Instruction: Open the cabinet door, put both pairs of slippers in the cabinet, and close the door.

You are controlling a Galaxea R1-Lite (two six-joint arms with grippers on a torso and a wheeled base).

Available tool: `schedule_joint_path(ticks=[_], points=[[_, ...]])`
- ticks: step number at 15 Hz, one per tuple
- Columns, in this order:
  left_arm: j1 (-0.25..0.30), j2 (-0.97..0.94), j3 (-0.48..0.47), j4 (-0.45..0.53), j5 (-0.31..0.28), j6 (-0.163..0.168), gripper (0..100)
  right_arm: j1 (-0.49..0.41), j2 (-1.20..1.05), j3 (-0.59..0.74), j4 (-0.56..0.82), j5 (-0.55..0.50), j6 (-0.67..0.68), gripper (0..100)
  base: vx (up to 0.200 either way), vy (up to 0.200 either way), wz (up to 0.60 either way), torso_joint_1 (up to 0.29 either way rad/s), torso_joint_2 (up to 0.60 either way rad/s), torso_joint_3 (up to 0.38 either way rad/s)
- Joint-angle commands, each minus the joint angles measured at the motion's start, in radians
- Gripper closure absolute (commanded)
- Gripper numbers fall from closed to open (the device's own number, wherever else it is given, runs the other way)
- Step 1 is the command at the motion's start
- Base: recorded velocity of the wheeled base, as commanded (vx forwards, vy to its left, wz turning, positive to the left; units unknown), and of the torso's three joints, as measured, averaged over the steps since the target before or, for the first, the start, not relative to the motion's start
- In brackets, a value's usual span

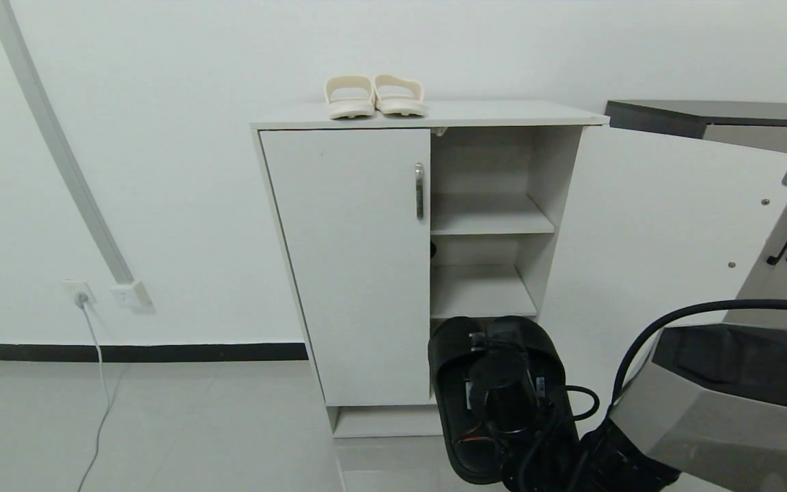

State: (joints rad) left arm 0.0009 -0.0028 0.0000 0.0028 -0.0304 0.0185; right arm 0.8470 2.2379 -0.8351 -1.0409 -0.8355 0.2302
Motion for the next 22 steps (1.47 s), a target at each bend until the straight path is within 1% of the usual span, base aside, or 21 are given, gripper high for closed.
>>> schedule_joint_path(ticks=[1,2,4,8,19,22], points=[[0.001,0.003,0.0,-0.001,0.0,0.0,100,-0.005,0.02,-0.007,0.001,0.0,0.0,100,0.0,-0.2,0.0,0.007,0.0,-0.002],[0.001,0.003,0.0,-0.001,0.0,0.0,100,-0.008,0.029,-0.009,0.001,0.0,0.0,100,0.0,-0.2,0.0,0.007,0.0,-0.002],[0.001,0.003,0.0,-0.001,0.0,0.0,100,-0.025,0.04,-0.021,0.001,0.001,0.0,100,0.0,0.0,0.0,0.0,0.0,0.0],[0.001,0.003,0.0,-0.001,0.0,-0.003,100,-0.069,0.112,-0.116,-0.001,0.003,-0.009,100,0.0,0.0,0.0,0.0,0.0,0.0],[0.001,0.003,0.0,-0.001,0.0,-0.002,100,-0.077,0.137,-0.124,-0.004,0.009,-0.008,100,0.0,0.0,0.0,0.0,0.0,0.0],[0.001,0.004,0.0,-0.001,-0.002,-0.002,100,-0.078,0.146,-0.164,0.001,0.01,-0.034,100,0.0,0.0,0.0,0.0,0.0,0.0]])
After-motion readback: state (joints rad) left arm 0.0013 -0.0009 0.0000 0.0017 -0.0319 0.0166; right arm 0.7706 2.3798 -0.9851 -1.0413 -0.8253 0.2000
